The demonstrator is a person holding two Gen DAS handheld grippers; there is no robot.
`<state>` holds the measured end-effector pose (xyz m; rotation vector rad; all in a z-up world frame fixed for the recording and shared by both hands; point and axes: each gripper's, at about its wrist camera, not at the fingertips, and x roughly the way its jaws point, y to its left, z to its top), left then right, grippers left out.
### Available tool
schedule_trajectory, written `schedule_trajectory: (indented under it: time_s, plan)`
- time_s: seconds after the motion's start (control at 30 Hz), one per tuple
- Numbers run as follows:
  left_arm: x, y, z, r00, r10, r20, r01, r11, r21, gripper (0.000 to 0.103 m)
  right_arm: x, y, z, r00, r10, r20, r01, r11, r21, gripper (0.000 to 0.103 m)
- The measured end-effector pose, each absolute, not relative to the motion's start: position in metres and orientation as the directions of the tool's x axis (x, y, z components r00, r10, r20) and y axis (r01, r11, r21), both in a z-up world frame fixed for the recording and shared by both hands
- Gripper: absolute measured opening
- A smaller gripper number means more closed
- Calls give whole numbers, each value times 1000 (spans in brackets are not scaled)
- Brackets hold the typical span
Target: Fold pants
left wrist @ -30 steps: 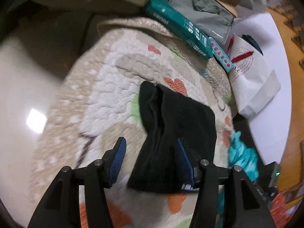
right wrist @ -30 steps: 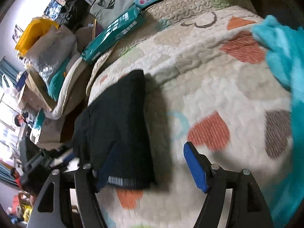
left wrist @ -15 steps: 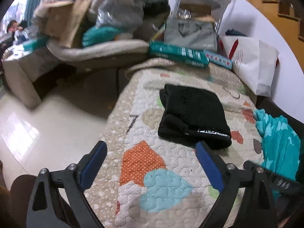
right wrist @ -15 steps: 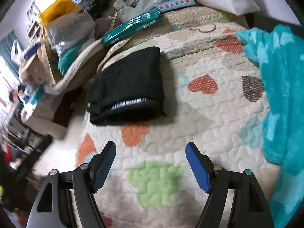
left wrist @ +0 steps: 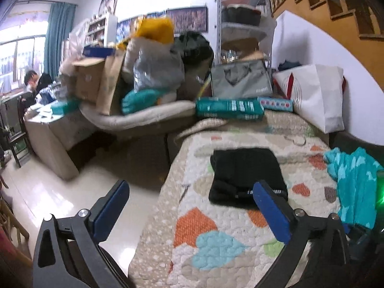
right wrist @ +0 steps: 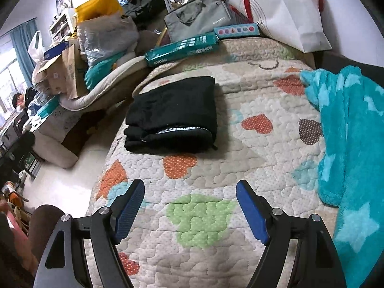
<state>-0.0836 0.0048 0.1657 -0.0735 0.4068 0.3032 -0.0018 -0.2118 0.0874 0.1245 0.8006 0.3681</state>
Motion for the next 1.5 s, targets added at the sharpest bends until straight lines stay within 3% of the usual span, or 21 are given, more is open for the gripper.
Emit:
schedule_trajectory:
  time_s: [0.17,0.73,1.5]
  plan:
    - [-87,6,173,894,239,-378,-280,959,-55,103,-4,-213,87,635,374,-676,-272,927,259,86]
    - [-66,-4,138,817,165,-552,-222,974,-38,103,-6,-203,78,611,367,-702,-282,929,240,87]
    - [-56,-9,114,751,117,-650,-193,980,-45,103,-7,-198,73,614,338,-714,-272,939,211,90]
